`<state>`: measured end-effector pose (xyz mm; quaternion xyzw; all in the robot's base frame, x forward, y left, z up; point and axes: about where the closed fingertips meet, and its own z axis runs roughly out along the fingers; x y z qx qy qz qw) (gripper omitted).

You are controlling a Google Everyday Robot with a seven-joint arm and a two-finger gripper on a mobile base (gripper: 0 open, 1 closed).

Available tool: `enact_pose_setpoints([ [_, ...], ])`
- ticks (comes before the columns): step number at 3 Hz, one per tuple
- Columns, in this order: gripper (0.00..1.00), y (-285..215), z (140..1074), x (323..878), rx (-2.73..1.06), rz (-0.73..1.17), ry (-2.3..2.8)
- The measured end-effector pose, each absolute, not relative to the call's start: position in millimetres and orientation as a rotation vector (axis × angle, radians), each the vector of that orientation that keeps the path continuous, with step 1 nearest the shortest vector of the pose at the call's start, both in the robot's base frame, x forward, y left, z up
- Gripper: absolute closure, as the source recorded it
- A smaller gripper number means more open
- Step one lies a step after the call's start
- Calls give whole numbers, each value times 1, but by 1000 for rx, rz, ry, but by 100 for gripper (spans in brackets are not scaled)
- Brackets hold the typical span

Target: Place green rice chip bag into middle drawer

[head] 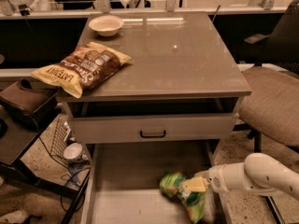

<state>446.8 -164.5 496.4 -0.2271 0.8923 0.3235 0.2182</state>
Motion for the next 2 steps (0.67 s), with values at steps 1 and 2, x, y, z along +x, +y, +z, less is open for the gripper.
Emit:
enact_pose_setpoints([
  [1,0,-164,496,447,-630,898,2470],
  [2,0,-164,496,447,-631,898,2470],
])
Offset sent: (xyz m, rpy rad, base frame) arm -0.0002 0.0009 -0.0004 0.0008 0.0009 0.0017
